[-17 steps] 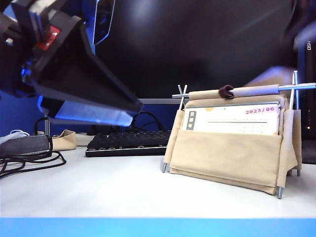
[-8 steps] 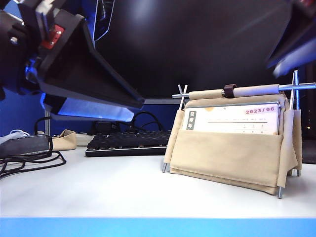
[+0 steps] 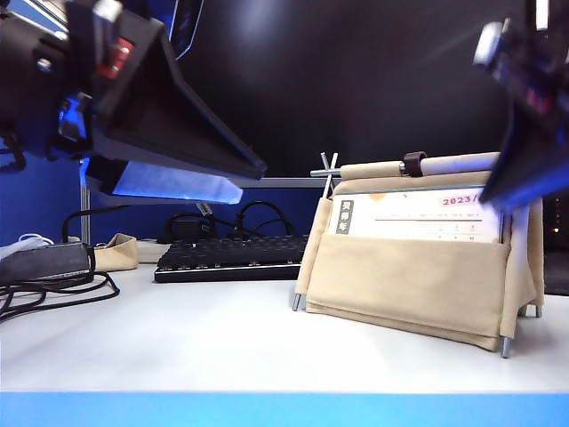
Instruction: Turn one page of the calendar.
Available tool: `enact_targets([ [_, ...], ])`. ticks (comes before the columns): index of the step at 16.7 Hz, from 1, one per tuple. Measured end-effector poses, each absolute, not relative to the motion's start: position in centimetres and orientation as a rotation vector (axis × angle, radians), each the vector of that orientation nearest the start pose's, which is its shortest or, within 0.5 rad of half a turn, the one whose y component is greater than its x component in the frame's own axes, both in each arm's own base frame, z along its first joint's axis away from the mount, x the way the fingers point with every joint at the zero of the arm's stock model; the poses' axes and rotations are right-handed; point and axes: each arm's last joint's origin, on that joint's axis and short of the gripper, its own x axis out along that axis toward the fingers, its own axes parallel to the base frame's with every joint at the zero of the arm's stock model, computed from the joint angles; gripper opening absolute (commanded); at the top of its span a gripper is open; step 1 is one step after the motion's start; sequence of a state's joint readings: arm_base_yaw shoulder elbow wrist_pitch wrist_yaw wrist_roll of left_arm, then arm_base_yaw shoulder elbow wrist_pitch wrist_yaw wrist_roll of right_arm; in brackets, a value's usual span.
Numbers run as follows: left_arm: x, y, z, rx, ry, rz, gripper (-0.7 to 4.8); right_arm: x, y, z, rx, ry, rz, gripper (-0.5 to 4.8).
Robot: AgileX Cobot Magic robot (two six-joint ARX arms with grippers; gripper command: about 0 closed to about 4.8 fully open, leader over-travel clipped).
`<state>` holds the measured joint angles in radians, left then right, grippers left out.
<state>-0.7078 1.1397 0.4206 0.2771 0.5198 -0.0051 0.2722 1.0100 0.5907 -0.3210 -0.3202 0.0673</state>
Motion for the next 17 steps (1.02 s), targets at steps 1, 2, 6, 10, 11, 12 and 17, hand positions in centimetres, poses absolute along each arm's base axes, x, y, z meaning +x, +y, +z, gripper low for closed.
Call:
enact_targets([
  [1, 15.6, -15.2, 18.8, 0.032, 0.474, -1.196, 2.46, 19.5, 6.3, 21.4, 0.061, 0.759, 0.506, 0.8],
  [2, 15.6, -15.2, 18.8, 0.028, 0.475, -1.194, 2.46, 20.1, 6.3, 21.2, 0.045, 0.74, 0.471, 0.8],
  [6, 15.6, -15.3, 18.8, 0.009, 0.48, -1.19, 2.46, 22.0, 6.2, 20.6, 0.01, 0.676, 0.359, 0.8],
  [10, 15.6, -15.3, 18.8, 0.009, 0.479, -1.188, 2.46, 23.5, 3.6, 20.1, 0.043, 0.645, 0.228, 0.81],
  [11, 15.7, -15.3, 18.9, 0.009, 0.477, -1.189, 2.46, 23.7, 2.7, 20.0, 0.057, 0.639, 0.193, 0.86],
  [12, 15.7, -15.3, 18.9, 0.008, 0.469, -1.19, 2.46, 23.8, 1.7, 20.1, 0.088, 0.632, 0.197, 0.86],
  [17, 15.9, -15.3, 19.2, 0.01, 0.426, -1.168, 2.46, 20.9, 0.3, 24.3, 0.162, 0.46, 0.348, 0.86],
])
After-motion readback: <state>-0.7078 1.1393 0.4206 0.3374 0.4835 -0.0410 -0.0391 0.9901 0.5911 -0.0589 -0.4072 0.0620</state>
